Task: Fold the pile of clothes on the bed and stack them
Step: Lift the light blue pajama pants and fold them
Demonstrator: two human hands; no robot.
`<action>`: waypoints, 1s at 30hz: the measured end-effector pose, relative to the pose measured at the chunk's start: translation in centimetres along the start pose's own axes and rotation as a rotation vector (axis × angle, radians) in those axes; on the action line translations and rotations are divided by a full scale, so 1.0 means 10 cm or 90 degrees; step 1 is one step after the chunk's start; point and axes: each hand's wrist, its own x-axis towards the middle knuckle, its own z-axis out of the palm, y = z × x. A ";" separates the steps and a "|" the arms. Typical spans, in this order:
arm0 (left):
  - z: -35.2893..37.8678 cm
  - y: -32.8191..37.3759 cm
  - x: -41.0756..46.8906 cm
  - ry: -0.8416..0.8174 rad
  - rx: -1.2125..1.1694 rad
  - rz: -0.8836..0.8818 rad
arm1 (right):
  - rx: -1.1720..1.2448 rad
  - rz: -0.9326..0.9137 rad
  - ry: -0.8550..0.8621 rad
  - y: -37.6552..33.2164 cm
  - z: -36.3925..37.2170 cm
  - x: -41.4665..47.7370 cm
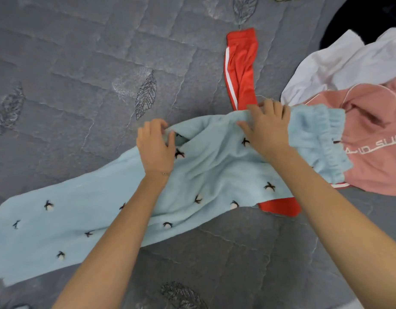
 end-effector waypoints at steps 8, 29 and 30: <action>0.37 -0.03 -0.16 -0.250 0.128 -0.044 | 0.042 0.051 0.031 0.75 -0.15 -0.22; 0.44 0.11 0.01 -0.081 0.041 0.029 | 0.416 0.212 0.021 1.09 -0.29 -0.52; 0.43 0.17 -0.08 -0.048 0.057 0.105 | 0.400 0.220 0.029 1.06 -0.30 -0.53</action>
